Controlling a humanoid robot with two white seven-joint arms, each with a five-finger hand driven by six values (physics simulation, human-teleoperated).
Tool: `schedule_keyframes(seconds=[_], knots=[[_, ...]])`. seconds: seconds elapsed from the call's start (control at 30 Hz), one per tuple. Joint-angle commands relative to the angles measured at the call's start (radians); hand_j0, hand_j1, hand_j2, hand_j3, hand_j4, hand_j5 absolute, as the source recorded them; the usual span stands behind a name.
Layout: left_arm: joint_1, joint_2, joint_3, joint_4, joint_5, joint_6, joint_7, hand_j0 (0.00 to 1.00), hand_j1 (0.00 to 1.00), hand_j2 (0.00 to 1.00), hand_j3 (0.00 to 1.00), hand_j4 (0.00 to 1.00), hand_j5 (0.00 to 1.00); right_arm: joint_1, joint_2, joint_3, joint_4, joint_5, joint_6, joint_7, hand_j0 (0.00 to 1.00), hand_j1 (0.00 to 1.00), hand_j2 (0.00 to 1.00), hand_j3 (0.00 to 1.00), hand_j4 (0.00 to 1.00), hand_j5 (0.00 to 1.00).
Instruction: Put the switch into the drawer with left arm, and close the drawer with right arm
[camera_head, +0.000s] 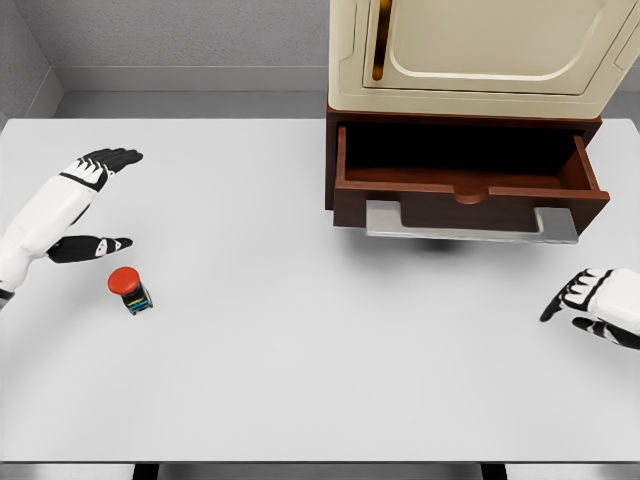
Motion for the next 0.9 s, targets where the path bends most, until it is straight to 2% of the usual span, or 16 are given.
schedule_keyframes(seconds=[0.0,0.17,0.27,0.3,0.33,0.43,0.47,0.5,0.53,0.57,0.6,0.63,0.67,0.77,0.83,0.87], knots=[[0.0,0.001,0.002,0.0,0.007,0.001,0.001,1.0,1.0,1.0,1.0,1.0,1.0,0.0,-0.009,-0.001,-0.012,-0.003,0.0,0.0,0.55,0.55,0.55,0.55,0.55,0.55],[0.012,0.001,0.002,-0.002,0.009,0.001,0.001,1.0,1.0,1.0,1.0,1.0,1.0,-0.002,-0.023,-0.007,-0.024,-0.012,0.0,0.0,0.58,0.58,0.58,0.58,0.58,0.58],[0.012,0.002,0.022,-0.002,0.044,0.001,0.009,1.0,1.0,1.0,1.0,1.0,1.0,-0.002,-0.023,-0.007,-0.024,-0.012,0.0,0.0,0.59,0.59,0.59,0.59,0.59,0.59],[0.014,0.012,0.017,0.0,0.149,0.001,0.009,1.0,1.0,1.0,1.0,1.0,1.0,-0.002,-0.023,-0.004,-0.024,-0.014,0.0,0.001,0.64,0.64,0.64,0.64,0.64,0.64],[0.051,0.027,0.014,-0.002,0.277,0.001,0.006,1.0,1.0,1.0,1.0,1.0,1.0,0.0,-0.035,-0.003,-0.026,-0.012,0.0,0.001,0.69,0.69,0.69,0.69,0.69,0.69],[0.08,0.157,-0.064,-0.006,0.541,0.001,0.001,1.0,1.0,1.0,1.0,1.0,1.0,0.0,-0.064,-0.003,-0.026,-0.009,0.0,0.003,0.69,0.69,0.69,0.69,0.69,0.69],[0.08,0.188,-0.087,-0.005,0.602,0.001,-0.019,1.0,1.0,1.0,1.0,1.0,1.0,0.0,-0.069,-0.003,-0.026,-0.009,0.0,0.003,0.69,0.69,0.69,0.69,0.69,0.69],[0.08,0.202,-0.087,0.0,0.625,0.001,-0.055,1.0,1.0,1.0,1.0,1.0,1.0,0.0,-0.079,-0.003,-0.026,-0.008,0.0,0.003,0.69,0.69,0.69,0.69,0.69,0.69],[0.078,0.208,-0.087,-0.002,0.688,0.001,-0.121,1.0,1.0,1.0,1.0,1.0,1.0,0.0,-0.082,-0.004,-0.026,-0.008,0.0,0.003,0.69,0.69,0.69,0.69,0.69,0.69],[0.068,0.208,-0.084,-0.002,0.747,0.001,-0.222,1.0,1.0,1.0,1.0,1.0,1.0,0.0,-0.086,-0.003,-0.026,-0.006,0.0,0.003,0.69,0.69,0.69,0.69,0.69,0.69],[0.067,0.208,-0.084,-0.002,0.747,0.001,-0.223,1.0,1.0,1.0,1.0,1.0,1.0,0.0,-0.086,-0.003,-0.026,-0.006,0.0,0.003,0.69,0.69,0.69,0.69,0.69,0.69],[0.054,0.205,-0.078,-0.007,0.776,0.001,-0.347,1.0,1.0,1.0,1.0,1.0,1.0,0.0,-0.087,-0.004,-0.026,-0.008,0.0,0.034,0.69,0.69,0.69,0.69,0.69,0.69],[0.051,0.206,-0.08,-0.01,0.867,0.001,-0.41,1.0,1.0,1.0,1.0,1.0,1.0,-0.002,-0.087,-0.004,-0.026,-0.008,0.0,0.052,0.69,0.69,0.69,0.69,0.69,0.69],[0.038,0.196,-0.066,-0.023,0.952,0.001,-0.41,1.0,1.0,1.0,1.0,1.0,1.0,-0.003,-0.104,-0.006,-0.027,-0.009,0.0,0.058,0.77,0.77,0.77,0.77,0.77,0.77],[0.049,0.194,-0.066,-0.025,1.033,0.014,-0.41,1.0,1.0,1.0,1.0,1.0,1.0,-0.005,-0.104,-0.006,-0.027,-0.009,0.0,0.064,0.77,0.77,0.77,0.77,0.77,0.77],[0.054,0.19,-0.067,-0.02,1.086,0.11,-0.41,1.0,1.0,1.0,1.0,1.0,1.0,-0.009,-0.104,-0.006,-0.027,-0.009,0.0,0.064,0.77,0.77,0.77,0.77,0.77,0.77]])
